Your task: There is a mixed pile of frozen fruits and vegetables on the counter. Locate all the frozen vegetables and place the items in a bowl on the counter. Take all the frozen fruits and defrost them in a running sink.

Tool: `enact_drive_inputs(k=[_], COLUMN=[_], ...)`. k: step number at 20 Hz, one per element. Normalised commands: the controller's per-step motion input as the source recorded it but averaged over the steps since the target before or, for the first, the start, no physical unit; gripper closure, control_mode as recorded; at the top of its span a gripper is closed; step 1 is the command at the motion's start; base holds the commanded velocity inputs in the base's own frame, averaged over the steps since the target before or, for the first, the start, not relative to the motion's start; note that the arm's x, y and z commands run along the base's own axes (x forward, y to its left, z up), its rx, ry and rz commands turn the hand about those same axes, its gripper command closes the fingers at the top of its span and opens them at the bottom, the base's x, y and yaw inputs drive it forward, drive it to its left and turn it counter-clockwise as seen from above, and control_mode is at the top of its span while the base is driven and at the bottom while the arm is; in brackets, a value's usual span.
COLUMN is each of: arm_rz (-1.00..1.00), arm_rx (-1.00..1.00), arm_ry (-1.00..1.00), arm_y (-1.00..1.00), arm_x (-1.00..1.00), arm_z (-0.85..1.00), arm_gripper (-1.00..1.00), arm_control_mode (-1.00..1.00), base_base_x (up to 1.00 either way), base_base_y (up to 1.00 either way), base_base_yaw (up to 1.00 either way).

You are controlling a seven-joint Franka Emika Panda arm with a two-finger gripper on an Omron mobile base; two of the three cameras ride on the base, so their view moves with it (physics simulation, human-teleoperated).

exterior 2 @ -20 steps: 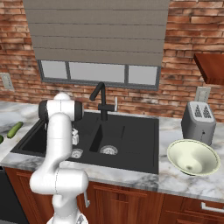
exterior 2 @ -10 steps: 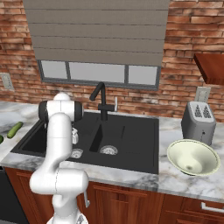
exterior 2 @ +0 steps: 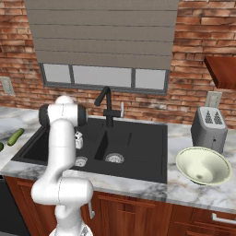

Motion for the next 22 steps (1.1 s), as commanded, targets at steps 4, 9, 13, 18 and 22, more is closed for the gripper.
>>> enact_drive_inputs(k=[4, 9, 13, 18, 22], arm_rz=[0.0, 0.0, 0.0, 0.0, 0.0], arm_rx=[0.01, 0.01, 0.0, 0.01, 0.0], arm_ry=[0.0, 0.0, 0.0, 0.0, 0.0], arm_y=[-0.08, -0.04, 0.0, 0.0, 0.0], arm_x=[-0.15, -0.21, -0.17, -0.13, -0.13], arm_z=[0.4, 0.43, 0.51, 0.53, 0.5], arm_gripper=[-1.0, -1.0, -1.0, -1.0, -1.0], arm_control_mode=[-1.0, -1.0, -1.0, -1.0, -1.0], base_base_x=[0.0, 0.0, 0.0, 0.0, 0.0], base_base_y=[0.0, 0.0, 0.0, 0.0, 0.0], base_base_yaw=[0.0, 0.0, 0.0, 0.0, 0.0])
